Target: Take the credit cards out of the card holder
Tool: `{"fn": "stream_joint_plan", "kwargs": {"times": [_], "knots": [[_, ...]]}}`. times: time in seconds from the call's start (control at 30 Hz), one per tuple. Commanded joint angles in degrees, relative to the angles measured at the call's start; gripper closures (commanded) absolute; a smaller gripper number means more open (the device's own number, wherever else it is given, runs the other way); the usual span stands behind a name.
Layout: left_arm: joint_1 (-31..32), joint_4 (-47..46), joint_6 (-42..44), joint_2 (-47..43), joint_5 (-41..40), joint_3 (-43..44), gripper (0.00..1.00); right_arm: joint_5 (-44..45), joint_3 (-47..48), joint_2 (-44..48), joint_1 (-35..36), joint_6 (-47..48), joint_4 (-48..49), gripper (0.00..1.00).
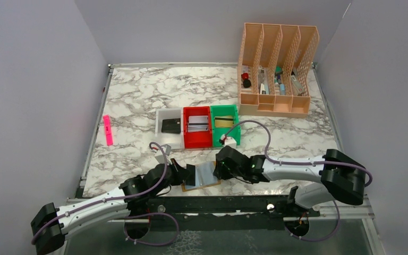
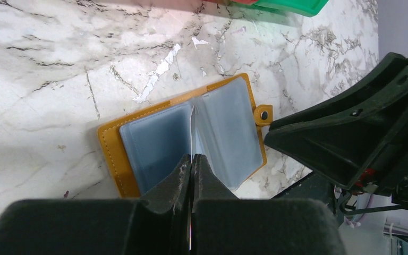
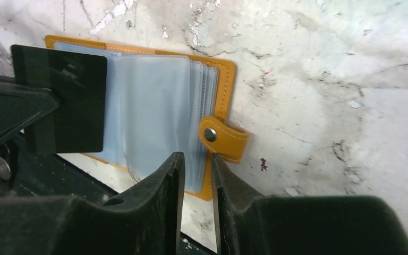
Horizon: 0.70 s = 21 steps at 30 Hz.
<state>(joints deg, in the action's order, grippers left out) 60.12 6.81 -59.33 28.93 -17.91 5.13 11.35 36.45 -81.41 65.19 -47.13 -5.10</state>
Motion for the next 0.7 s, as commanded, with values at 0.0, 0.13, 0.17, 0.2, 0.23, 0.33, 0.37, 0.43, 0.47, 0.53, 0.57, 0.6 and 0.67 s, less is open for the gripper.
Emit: {"fn": "stream_joint_plan", "kwargs": {"times": [0.0, 0.13, 0.17, 0.2, 0.23, 0.33, 0.37, 0.43, 0.47, 0.53, 0.57, 0.6, 0.67], "knots": [[0.19, 1.39, -0.16, -1.04, -1.77, 0.65, 0.98, 2.92, 0.02, 5.46, -0.19, 2.61, -3.25, 0.67], [0.18, 0.78, -0.20, -0.94, -1.70, 0.54, 0.98, -3.49, 0.60, 6.06, -0.18, 6.26, 1.94, 0.65], [0.22, 0.62, -0.21, -0.84, -1.61, 0.48, 0.98, -5.28, 0.76, 5.29, -0.17, 6.62, 3.20, 0.65], [0.18, 0.54, -0.24, -0.76, -1.48, 0.50, 0.98, -7.10, 0.93, 4.05, -0.15, 6.80, 4.70, 0.65], [0.19, 0.49, -0.22, -0.60, -1.38, 0.57, 0.98, -8.85, 1.00, 2.67, -0.15, 6.97, 6.02, 0.65], [0.17, 0.83, -0.05, -0.48, -1.17, 0.91, 0.98, -11.26, 1.72, -2.51, -0.18, 6.81, 8.37, 0.66], [0.21, 1.02, 0.03, -0.52, -1.09, 1.12, 0.98, -10.74, 2.21, -4.16, -0.20, 6.45, 7.75, 0.66], [0.23, 1.62, 0.15, -0.76, -0.92, 1.49, 0.98, -7.03, 3.07, -6.64, -0.16, 5.07, 4.71, 0.66], [0.17, 1.91, 0.28, -0.96, -0.82, 1.59, 0.98, -4.83, 3.29, -7.33, -0.15, 4.71, 2.96, 0.67], [0.13, 2.36, 0.59, -1.64, -0.66, 1.80, 0.98, -2.32, 3.41, -7.13, -0.15, 4.62, 0.05, 0.67], [0.12, 2.37, 0.88, -1.91, -0.57, 1.85, 0.98, -1.96, 3.14, -6.13, -0.15, 4.86, -0.10, 0.67], [0.13, 2.36, 1.14, -2.13, -0.50, 1.92, 0.98, -2.05, 2.74, -4.58, -0.15, 5.26, 0.26, 0.66], [0.20, 1.79, 1.82, -2.65, -0.35, 2.07, 0.98, -3.10, 1.44, -1.01, -0.17, 6.30, 2.23, 0.65]]}}
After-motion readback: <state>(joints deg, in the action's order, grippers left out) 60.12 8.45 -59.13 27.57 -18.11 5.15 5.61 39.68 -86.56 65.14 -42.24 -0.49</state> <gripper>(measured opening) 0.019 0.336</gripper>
